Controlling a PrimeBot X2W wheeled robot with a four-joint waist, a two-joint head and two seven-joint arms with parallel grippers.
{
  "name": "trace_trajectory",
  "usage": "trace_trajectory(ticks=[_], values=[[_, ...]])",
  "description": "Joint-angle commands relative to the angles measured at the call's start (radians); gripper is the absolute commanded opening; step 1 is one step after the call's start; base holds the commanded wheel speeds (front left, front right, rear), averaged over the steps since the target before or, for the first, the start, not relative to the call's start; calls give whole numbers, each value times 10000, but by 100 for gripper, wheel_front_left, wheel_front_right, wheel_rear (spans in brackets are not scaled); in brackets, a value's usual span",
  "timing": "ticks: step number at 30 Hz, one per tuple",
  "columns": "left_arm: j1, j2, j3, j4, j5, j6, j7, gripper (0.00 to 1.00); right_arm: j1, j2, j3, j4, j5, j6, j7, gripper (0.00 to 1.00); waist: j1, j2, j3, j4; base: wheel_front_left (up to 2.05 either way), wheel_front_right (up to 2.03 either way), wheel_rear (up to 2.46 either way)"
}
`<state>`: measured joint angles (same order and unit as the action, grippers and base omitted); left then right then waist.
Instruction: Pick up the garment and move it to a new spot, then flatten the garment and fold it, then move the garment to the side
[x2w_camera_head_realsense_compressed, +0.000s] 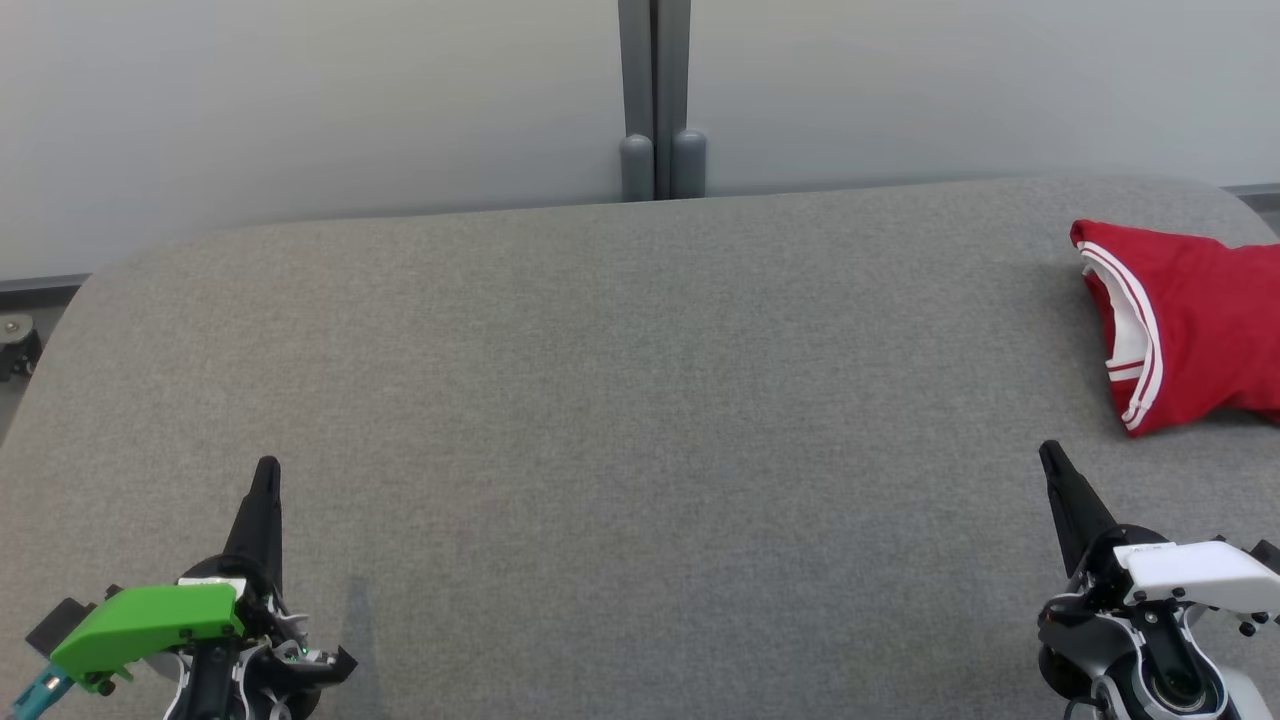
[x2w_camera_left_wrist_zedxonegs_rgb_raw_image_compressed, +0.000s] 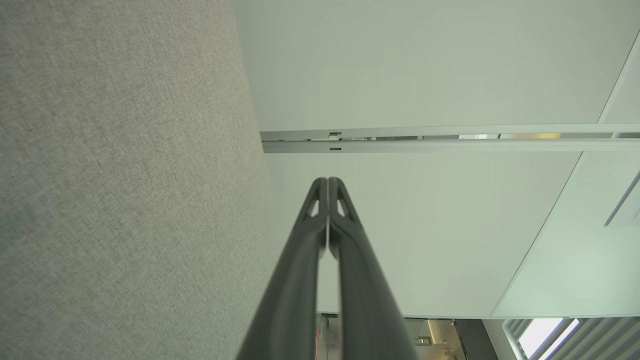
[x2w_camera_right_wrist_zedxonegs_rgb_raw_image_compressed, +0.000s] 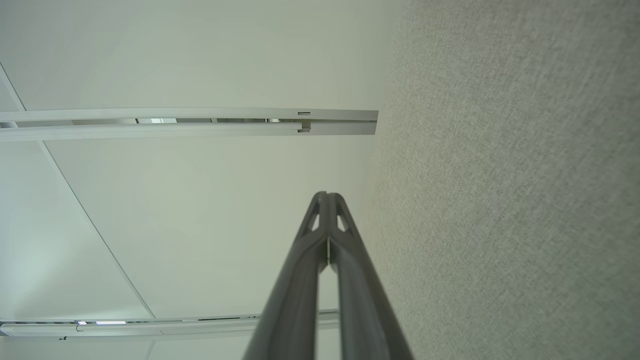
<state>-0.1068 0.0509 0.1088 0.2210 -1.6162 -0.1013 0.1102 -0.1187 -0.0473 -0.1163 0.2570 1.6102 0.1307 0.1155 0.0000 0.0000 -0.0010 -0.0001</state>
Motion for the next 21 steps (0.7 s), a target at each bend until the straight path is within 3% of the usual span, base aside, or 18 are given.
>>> trace_trajectory(ticks=[1, 21], values=[[-106, 69, 44, -34, -14, -36, 21, 0, -67, -55, -20, -45, 16, 0, 35, 0, 0, 0, 0, 0, 0, 0, 0], [-107, 61, 49, -34, -3, -36, 30, 0, -67, -56, -20, -45, 16, 0, 35, 0, 0, 0, 0, 0, 0, 0, 0]])
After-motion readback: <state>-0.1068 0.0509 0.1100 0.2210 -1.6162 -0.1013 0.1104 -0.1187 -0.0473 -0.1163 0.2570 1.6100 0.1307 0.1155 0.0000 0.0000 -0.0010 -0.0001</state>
